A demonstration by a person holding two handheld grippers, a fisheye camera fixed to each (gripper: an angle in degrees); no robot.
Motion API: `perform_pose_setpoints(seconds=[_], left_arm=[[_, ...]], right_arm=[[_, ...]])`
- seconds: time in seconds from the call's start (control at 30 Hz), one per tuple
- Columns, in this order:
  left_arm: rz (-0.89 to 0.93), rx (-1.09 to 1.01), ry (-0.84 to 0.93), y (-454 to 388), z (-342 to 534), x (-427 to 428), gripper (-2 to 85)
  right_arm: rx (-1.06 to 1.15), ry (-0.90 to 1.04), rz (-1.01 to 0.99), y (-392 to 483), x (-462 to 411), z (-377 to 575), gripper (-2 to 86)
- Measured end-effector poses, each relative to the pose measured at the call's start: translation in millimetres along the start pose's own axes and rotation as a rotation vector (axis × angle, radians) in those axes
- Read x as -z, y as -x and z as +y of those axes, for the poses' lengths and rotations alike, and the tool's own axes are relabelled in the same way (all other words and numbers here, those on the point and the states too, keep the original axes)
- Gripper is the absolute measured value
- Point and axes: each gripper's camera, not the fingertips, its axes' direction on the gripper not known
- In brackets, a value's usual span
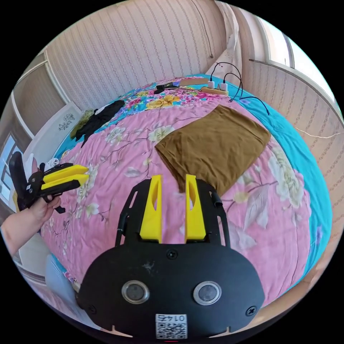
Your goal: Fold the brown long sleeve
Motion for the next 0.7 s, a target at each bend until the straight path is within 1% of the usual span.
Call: perform_pose_setpoints(seconds=[0.1,0.17,0.23,0.3,0.4,0.47,0.53,0.6,0.67,0.7], left_arm=[[0.061,0.034,0.029,4.3,-42.2,-49.4,5.4],[0.085,0.043,0.062,4.9,-63.2,-83.8,5.9],[0.084,0.069,0.111,8.0,-74.5,-108.0,6.8],[0.073,0.102,0.119,13.0,-84.0,-124.5,7.5],[0.055,0.120,0.082,17.8,-99.4,-139.6,7.7],[0.017,0.103,0.124,18.1,-109.1,-155.4,7.9],[0.013,0.107,0.128,18.1,-113.3,-162.2,7.8],[0.013,0.090,0.131,15.7,-118.9,-166.5,6.8],[0.024,0.029,0.123,8.4,-126.8,-168.8,2.9],[0.013,0.016,0.123,6.2,-128.8,-169.0,2.4]], right_arm=[[0.006,0.132,0.094,-25.5,-38.0,-16.4,8.0],[-0.058,-0.046,0.011,-50.5,-26.4,4.4,5.0],[-0.083,-0.066,-0.049,-64.4,-19.9,7.1,3.8],[-0.089,-0.081,-0.069,-71.6,-13.0,8.3,3.2],[-0.055,-0.092,-0.011,-69.2,-2.8,8.8,2.7],[-0.024,-0.093,0.040,-65.9,4.1,8.9,2.5],[-0.020,-0.100,0.043,-68.7,10.0,9.8,2.5],[-0.021,-0.106,0.036,-72.8,15.8,10.7,2.5],[-0.022,-0.111,0.028,-77.8,23.4,12.0,2.5],[-0.022,-0.114,0.026,-79.0,25.4,12.5,2.5]])
